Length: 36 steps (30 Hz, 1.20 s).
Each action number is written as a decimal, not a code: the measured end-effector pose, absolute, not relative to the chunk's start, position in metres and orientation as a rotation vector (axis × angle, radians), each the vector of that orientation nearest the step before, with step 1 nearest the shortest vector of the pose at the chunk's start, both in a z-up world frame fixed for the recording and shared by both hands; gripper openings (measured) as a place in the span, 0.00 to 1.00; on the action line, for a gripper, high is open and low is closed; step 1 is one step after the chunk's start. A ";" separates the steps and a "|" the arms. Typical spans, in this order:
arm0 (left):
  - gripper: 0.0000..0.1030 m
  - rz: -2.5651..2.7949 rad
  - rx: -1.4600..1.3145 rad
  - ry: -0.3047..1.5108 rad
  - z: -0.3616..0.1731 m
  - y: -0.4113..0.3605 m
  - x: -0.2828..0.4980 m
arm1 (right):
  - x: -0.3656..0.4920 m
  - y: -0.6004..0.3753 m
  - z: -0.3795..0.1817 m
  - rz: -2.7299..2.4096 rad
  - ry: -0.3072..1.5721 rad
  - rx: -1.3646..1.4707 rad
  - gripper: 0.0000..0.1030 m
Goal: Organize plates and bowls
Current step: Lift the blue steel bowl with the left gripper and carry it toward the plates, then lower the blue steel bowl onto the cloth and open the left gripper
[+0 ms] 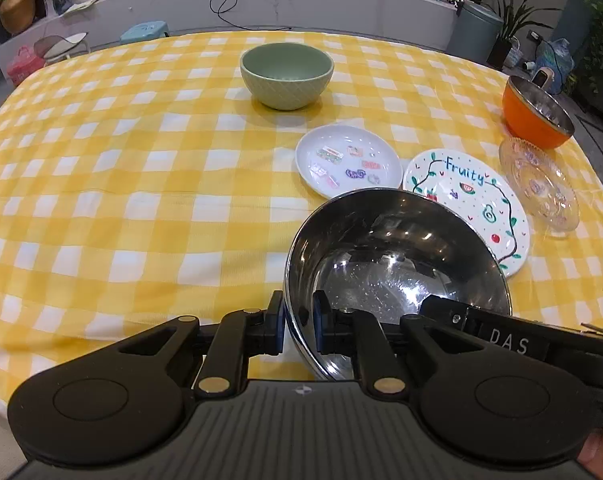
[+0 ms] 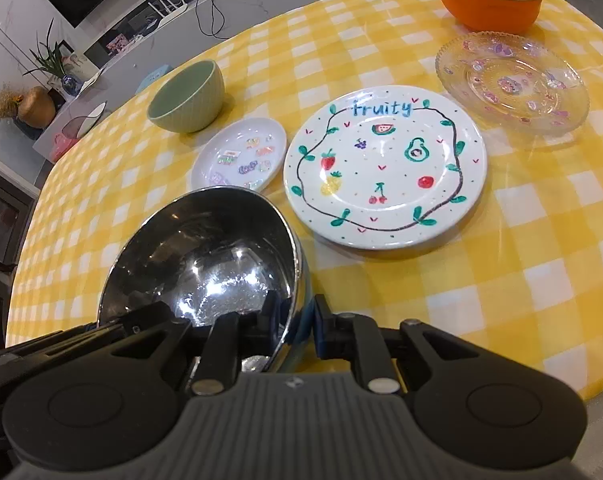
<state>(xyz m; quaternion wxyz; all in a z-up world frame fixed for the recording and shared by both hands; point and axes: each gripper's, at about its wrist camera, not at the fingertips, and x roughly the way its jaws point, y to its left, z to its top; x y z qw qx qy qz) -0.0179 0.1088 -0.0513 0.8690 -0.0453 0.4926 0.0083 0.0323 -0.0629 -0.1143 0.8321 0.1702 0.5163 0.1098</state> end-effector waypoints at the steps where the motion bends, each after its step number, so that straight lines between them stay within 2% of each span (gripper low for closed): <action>1: 0.14 0.019 -0.088 1.029 -0.052 0.108 -0.019 | 0.032 -0.063 -0.115 0.236 1.096 0.360 0.15; 12: 0.15 -0.006 -0.077 1.046 -0.057 0.111 -0.021 | 0.029 -0.063 -0.116 0.255 1.095 0.341 0.14; 15: 0.16 -0.005 -0.084 1.048 -0.056 0.113 -0.019 | 0.029 -0.062 -0.117 0.252 1.111 0.345 0.20; 18: 0.29 0.001 -0.080 1.040 -0.052 0.116 -0.017 | 0.028 -0.062 -0.114 0.251 1.098 0.331 0.22; 20: 0.35 0.003 -0.077 1.038 -0.048 0.119 -0.016 | 0.029 -0.063 -0.112 0.247 1.088 0.325 0.33; 36: 0.37 -0.020 -0.119 0.987 -0.016 0.127 -0.009 | 0.038 -0.084 -0.093 0.233 1.051 0.323 0.33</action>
